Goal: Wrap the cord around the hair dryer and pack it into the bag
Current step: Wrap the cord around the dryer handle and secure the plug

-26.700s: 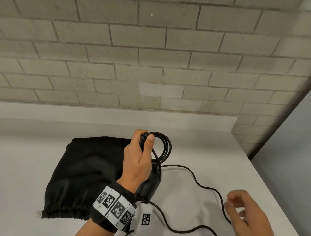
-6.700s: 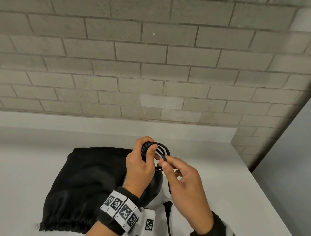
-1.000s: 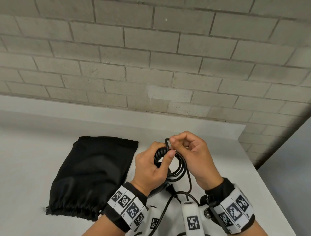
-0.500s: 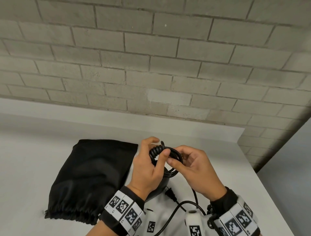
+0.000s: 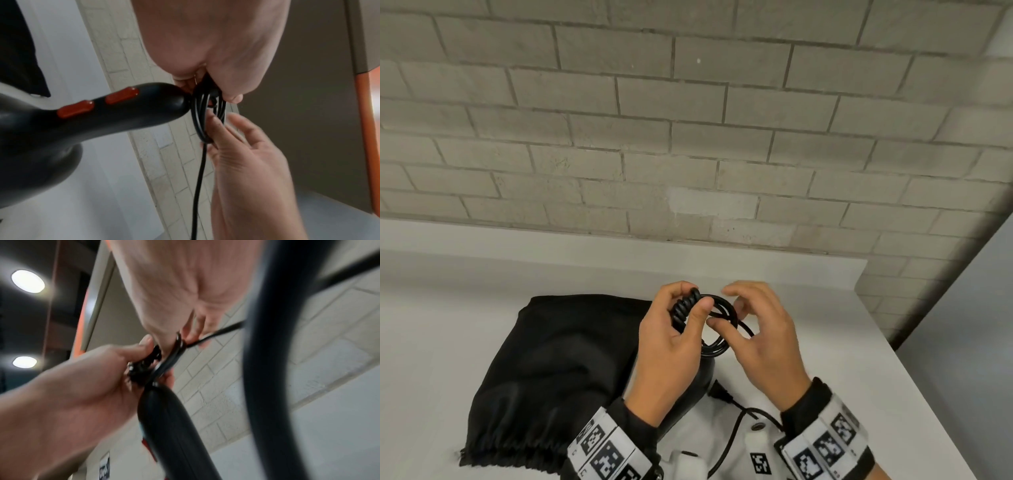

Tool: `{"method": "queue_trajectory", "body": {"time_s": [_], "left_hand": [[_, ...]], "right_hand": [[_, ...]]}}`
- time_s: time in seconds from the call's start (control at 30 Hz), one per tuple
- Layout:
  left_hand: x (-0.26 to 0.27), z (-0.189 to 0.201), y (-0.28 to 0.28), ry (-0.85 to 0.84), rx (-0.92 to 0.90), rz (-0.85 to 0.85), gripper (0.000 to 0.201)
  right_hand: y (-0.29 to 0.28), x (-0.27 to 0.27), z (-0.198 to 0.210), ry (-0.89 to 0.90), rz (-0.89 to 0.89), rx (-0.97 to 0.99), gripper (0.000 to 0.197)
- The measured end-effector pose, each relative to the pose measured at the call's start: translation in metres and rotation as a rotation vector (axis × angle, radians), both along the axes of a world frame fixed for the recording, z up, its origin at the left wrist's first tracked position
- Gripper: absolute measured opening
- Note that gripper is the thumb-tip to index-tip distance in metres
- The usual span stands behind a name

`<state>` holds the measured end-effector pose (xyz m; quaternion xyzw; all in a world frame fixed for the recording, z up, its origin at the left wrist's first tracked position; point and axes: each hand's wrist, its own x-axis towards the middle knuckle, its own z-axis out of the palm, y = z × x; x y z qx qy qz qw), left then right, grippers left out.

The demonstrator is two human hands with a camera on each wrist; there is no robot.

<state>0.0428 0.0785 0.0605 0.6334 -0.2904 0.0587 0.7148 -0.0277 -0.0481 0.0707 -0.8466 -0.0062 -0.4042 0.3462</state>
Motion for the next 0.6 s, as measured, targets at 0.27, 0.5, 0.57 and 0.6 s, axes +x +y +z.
{"method": "queue_trajectory", "body": {"time_s": [0.27, 0.5, 0.57, 0.6], "left_hand": [[-0.005, -0.004, -0.006, -0.002, -0.108, 0.041, 0.019], [-0.003, -0.007, -0.010, -0.114, -0.096, 0.055, 0.016], [0.000, -0.008, -0.011, -0.118, -0.093, 0.079, 0.018], [0.001, -0.008, -0.012, -0.123, -0.093, 0.090, 0.016]], "right_hand": [[0.017, -0.003, -0.013, -0.139, -0.413, -0.406, 0.016], [0.040, -0.009, -0.008, 0.204, -0.413, -0.222, 0.029], [0.042, -0.007, -0.001, 0.354, -0.282, 0.015, 0.027], [0.042, -0.007, 0.005, 0.430, -0.187, 0.147, 0.024]]}}
